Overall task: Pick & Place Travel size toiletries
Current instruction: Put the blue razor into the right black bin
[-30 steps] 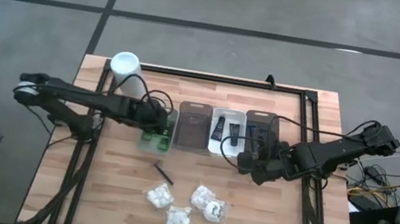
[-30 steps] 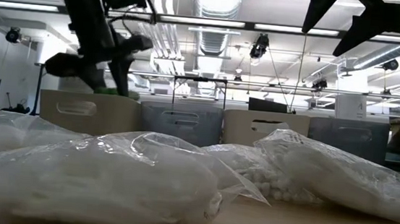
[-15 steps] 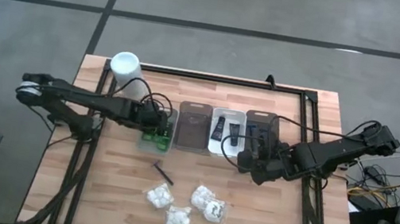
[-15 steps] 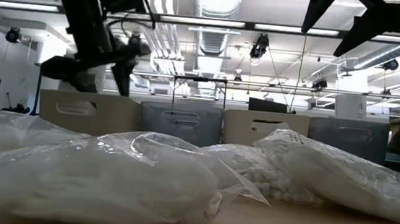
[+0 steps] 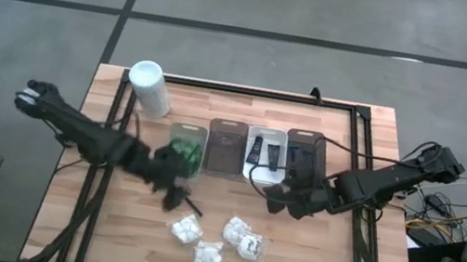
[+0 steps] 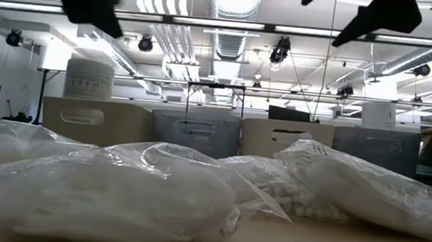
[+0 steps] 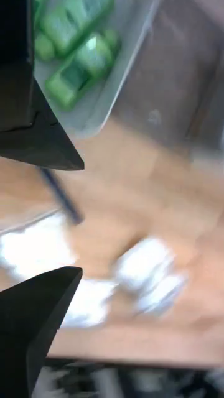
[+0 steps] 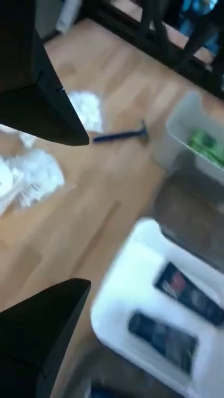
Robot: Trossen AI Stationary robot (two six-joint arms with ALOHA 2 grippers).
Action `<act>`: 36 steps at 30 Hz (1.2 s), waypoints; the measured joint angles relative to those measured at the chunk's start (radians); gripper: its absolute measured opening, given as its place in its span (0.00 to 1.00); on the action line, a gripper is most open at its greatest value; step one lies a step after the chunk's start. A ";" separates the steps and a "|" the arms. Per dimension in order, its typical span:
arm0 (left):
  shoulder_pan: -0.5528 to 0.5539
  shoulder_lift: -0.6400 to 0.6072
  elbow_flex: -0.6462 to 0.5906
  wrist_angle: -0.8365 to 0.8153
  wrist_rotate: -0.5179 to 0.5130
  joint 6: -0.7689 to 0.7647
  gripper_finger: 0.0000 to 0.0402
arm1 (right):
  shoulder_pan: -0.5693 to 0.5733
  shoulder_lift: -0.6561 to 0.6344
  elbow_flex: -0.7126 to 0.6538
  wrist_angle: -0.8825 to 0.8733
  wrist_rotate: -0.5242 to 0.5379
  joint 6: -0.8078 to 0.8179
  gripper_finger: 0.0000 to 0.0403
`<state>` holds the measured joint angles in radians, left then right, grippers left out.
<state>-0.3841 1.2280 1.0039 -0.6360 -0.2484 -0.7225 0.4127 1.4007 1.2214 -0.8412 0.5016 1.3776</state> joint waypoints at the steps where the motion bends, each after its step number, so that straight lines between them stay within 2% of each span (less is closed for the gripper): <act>1: -0.039 0.001 -0.001 -0.001 -0.006 0.010 0.67 | 0.006 0.004 0.000 0.007 -0.008 -0.009 0.90; 5: -0.173 0.013 -0.003 -0.002 -0.053 -0.026 0.67 | 0.024 0.052 0.000 0.121 -0.074 -0.089 0.90; 9: -0.270 0.022 -0.012 -0.028 -0.120 -0.068 0.67 | 0.030 0.152 0.014 0.243 -0.142 -0.138 0.90; 12: -0.283 0.025 -0.011 -0.069 -0.121 -0.106 0.67 | 0.026 0.242 0.069 0.256 -0.140 -0.154 0.90; 15: -0.283 0.003 -0.013 -0.074 -0.075 -0.082 0.67 | 0.008 0.333 0.151 0.248 -0.139 -0.225 0.90; 19: -0.272 -0.037 -0.018 -0.060 -0.101 0.045 0.67 | -0.021 0.434 0.266 0.176 -0.137 -0.258 0.90; 23: -0.215 -0.039 -0.070 -0.050 -0.087 0.235 0.67 | -0.047 0.463 0.320 0.110 -0.137 -0.242 0.90; 27: -0.134 -0.008 -0.128 0.007 0.021 0.496 0.65 | -0.067 0.443 0.321 0.096 -0.144 -0.224 0.90; 31: -0.068 0.035 -0.156 0.116 0.150 0.685 0.61 | -0.074 0.395 0.321 0.050 -0.137 -0.149 0.90; 36: -0.034 0.107 -0.150 0.174 0.214 0.863 0.53 | -0.067 0.366 0.321 -0.009 -0.120 -0.076 0.90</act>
<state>-0.4181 1.3354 0.8534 -0.4620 -0.0347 0.1409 0.3458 1.7671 1.5421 -0.8505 0.3814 1.3015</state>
